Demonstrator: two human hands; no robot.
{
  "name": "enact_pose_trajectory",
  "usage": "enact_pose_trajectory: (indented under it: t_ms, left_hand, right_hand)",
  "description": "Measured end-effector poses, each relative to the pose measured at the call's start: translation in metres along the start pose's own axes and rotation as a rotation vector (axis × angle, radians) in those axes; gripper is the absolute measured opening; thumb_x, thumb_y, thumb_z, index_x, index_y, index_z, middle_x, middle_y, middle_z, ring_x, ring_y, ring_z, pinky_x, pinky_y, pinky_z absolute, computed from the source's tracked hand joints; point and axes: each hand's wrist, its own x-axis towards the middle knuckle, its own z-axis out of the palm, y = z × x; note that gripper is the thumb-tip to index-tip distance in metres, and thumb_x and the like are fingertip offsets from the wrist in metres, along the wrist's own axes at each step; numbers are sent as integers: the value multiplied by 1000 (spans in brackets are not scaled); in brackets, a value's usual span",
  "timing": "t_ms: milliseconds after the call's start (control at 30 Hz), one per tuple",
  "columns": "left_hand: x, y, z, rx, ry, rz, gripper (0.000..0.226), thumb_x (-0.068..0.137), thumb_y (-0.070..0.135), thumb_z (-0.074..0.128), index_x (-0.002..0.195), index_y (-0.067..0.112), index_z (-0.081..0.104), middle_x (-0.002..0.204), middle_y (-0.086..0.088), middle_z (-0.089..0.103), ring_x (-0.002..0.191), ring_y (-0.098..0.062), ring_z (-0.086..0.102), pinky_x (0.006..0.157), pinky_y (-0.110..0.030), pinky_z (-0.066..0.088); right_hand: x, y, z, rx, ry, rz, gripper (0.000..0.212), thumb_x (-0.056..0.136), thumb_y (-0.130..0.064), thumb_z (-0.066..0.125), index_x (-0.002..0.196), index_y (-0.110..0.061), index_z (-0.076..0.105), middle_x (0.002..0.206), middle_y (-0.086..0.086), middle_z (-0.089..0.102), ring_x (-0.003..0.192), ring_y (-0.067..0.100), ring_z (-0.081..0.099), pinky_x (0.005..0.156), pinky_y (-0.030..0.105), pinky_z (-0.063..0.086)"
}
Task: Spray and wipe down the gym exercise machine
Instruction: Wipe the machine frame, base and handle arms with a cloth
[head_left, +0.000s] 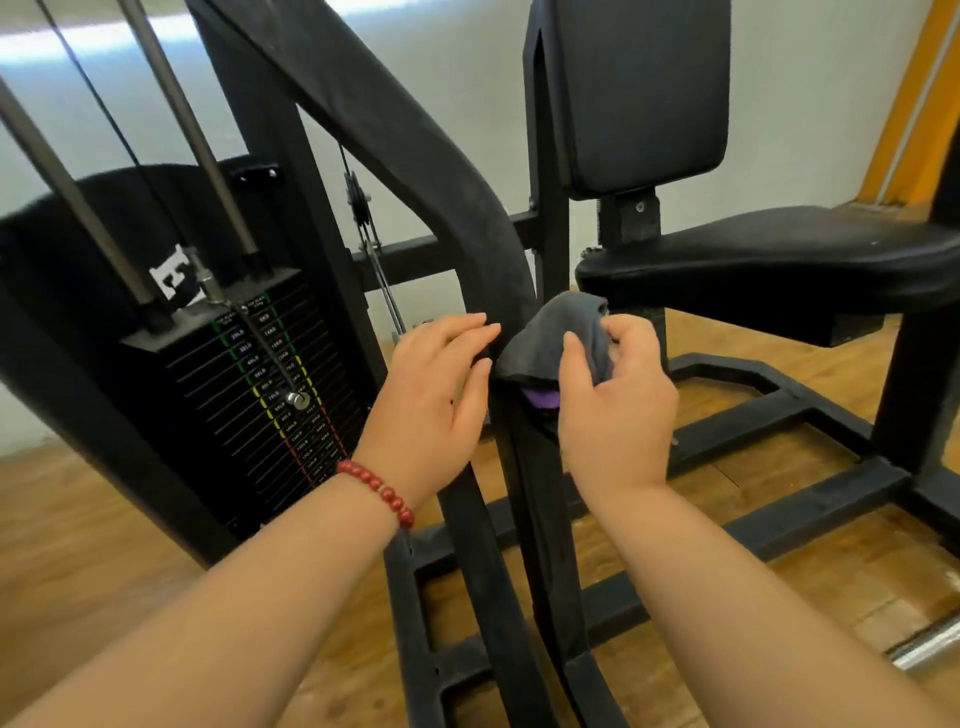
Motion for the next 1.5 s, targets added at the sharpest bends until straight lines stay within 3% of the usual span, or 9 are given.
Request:
enact_pose_trajectory:
  t_ms: [167,233,333,433,633,1000,1167,1400,1500]
  left_hand:
    - [33,-4,-30,261,22,322,41,97,21,41,131,5,56,136,-11,55,133,-26,40,117,-31,22]
    - [48,-4,-41,436,12,411,42,96,22,40,128,3,59,139,-14,54,137,-31,37,117,-40,23]
    - [63,-8,-47,641,-72,478,46,95,28,36,121,4,65,143,-15,50,140,-33,33,116,-48,24]
    - [60,-20,-40,761,-177,556,46,95,30,44,132,6,56,146,-17,45,140,-34,34,113,-49,23]
    - [53,-29,-24,838,-206,520,60,94,36,45,145,6,37,155,-16,29,145,-32,21,115,-47,19]
    - [21,-39,12,795,-193,500,65,98,42,26,149,5,11,159,-11,6,148,-27,10,120,-41,9]
    - [18,-39,26,851,-173,474,68,97,48,23,150,10,4,161,-12,7,147,-25,-3,120,-42,3]
    - [12,-37,33,851,-172,456,70,98,46,23,151,4,4,160,-12,4,148,-30,1,120,-42,2]
    - [8,-35,38,890,-170,442,72,97,49,18,150,4,-3,160,-10,-2,148,-31,-3,120,-42,-1]
  right_hand:
    - [30,-18,27,-102,117,-278,15,90,-14,60,104,-7,61,74,-5,61,59,6,55,57,12,43]
    - [40,-15,42,-204,71,-441,29,89,-9,56,116,-1,63,100,10,72,86,23,71,74,28,55]
    - [38,11,56,-378,-107,-566,55,80,5,63,134,2,52,138,20,54,129,34,50,97,39,46]
    - [15,44,43,-440,-228,-521,67,78,7,68,140,1,44,148,17,41,137,28,33,98,42,47]
    - [-28,66,36,-569,-293,-376,65,99,-41,32,147,2,27,154,20,30,143,24,23,112,39,29]
    - [-76,121,42,-514,-287,-392,63,93,-10,45,149,-3,16,156,13,17,142,35,20,100,58,44]
    - [-48,106,54,-488,-190,-508,62,92,-10,40,149,0,15,154,17,24,145,33,15,114,48,26]
    - [-92,149,40,-493,-294,-511,61,87,-9,38,145,-3,25,151,15,26,141,38,23,96,51,46]
    - [-99,146,36,-471,-305,-519,63,86,-8,39,147,-3,24,152,13,25,142,37,19,109,48,34]
